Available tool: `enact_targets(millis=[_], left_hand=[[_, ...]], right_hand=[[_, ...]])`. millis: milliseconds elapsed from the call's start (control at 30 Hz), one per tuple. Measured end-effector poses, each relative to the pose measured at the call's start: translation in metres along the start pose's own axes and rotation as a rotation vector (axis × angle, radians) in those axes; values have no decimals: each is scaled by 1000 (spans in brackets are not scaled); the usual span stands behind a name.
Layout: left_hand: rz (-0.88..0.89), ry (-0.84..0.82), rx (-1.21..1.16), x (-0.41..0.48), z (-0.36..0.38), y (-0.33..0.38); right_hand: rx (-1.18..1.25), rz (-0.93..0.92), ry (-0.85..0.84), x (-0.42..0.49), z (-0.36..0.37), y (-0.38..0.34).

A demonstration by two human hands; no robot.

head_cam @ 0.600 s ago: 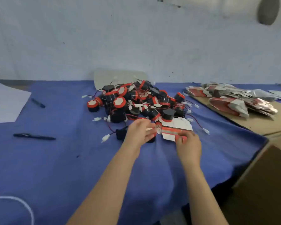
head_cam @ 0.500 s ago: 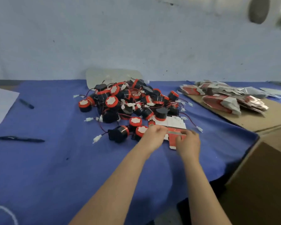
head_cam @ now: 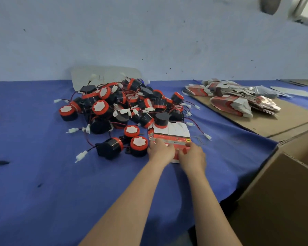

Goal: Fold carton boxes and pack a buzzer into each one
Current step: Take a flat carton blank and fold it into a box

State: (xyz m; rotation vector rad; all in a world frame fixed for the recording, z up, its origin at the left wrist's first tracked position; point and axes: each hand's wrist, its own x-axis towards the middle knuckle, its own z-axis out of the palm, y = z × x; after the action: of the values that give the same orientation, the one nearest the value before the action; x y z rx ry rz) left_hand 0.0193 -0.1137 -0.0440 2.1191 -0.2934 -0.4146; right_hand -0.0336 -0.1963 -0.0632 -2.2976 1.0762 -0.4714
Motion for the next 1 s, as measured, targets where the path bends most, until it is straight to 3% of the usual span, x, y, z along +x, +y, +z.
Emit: enact_targets(millis=[133, 333, 500, 633, 800, 1000], left_hand=[[44, -20, -113, -8, -1, 4], [78, -127, -325, -18, -9, 6], [80, -162, -444, -33, -29, 0], [204, 26, -401, -38, -65, -7], [329, 335, -447, -44, -121, -30], [367, 578, -601, -47, -174, -66]], right_hand=[[51, 13, 4, -3, -1, -3], [248, 21, 226, -7, -23, -7], [457, -3, 215, -15, -52, 8], [567, -222, 197, -39, -44, -11], [644, -423, 45, -63, -2, -70], [788, -535, -108, -89, 42, -133]])
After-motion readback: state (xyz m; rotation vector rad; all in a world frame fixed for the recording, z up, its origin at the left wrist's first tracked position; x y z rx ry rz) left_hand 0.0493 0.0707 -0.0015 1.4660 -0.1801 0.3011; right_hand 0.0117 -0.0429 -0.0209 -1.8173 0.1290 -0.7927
